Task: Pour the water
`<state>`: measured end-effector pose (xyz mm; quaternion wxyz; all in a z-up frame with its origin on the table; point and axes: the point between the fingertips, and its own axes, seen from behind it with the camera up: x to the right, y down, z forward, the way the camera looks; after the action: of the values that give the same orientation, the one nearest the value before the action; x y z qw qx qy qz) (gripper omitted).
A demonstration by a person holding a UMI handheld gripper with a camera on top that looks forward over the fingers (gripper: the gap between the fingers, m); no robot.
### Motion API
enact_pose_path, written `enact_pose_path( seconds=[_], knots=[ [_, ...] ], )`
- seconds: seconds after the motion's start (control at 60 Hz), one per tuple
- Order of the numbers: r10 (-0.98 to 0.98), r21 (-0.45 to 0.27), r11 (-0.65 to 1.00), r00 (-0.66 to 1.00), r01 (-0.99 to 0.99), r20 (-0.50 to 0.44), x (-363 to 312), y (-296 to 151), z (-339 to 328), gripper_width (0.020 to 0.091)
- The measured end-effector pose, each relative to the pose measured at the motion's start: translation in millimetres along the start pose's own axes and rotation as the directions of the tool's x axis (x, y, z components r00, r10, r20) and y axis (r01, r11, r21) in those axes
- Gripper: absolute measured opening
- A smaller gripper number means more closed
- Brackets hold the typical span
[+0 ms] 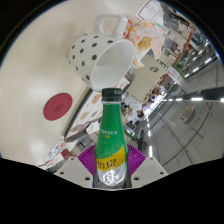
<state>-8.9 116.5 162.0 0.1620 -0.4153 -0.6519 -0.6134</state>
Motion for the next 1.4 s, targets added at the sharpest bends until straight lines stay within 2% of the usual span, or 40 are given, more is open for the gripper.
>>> enact_pose_path(
  seconds=[0.1,0.217,0.283,0.383,0.45,0.533,0.667,0.783,0.85,0.933,1.2,1.283,1.367,1.4],
  knots=[
    [0.107,0.014,0.994,0.994,-0.107,-0.002,0.0,1.6,-1.8,0.0374],
    [0.459,0.085,0.884,0.888,-0.460,0.035,12.6,0.0,0.2,0.0380],
    [0.748,0.172,0.633,0.654,-0.755,0.113,30.9,-9.2,-7.6,0.0379],
    [0.955,0.206,0.188,0.228,-0.960,0.188,48.3,0.8,-16.3,0.0381],
    [0.967,0.180,-0.065,-0.018,-0.982,0.252,42.9,-6.1,-15.9,0.0381],
    [0.891,0.097,-0.322,-0.267,-0.942,0.367,13.6,-12.5,-7.0,0.0382],
    [0.723,-0.037,-0.549,-0.497,-0.835,0.479,-28.4,-46.1,5.4,0.0380],
    [0.651,-0.062,-0.604,-0.537,-0.795,0.537,-46.1,-61.2,7.3,0.0381],
    [0.664,-0.040,-0.590,-0.513,-0.806,0.544,-55.3,-68.1,10.7,0.0385],
    [0.683,0.023,-0.581,-0.472,-0.814,0.558,-52.1,-67.8,9.3,0.0386],
    [0.688,0.055,-0.586,-0.461,-0.808,0.561,-49.4,-68.2,5.0,0.0388],
    [0.681,0.042,-0.591,-0.471,-0.805,0.560,-50.3,-67.4,7.1,0.0464],
    [0.669,-0.010,-0.585,-0.491,-0.811,0.558,-53.4,-67.8,10.0,0.0534],
    [0.668,-0.046,-0.567,-0.492,-0.823,0.558,-57.8,-71.3,8.3,0.0603]
  ],
)
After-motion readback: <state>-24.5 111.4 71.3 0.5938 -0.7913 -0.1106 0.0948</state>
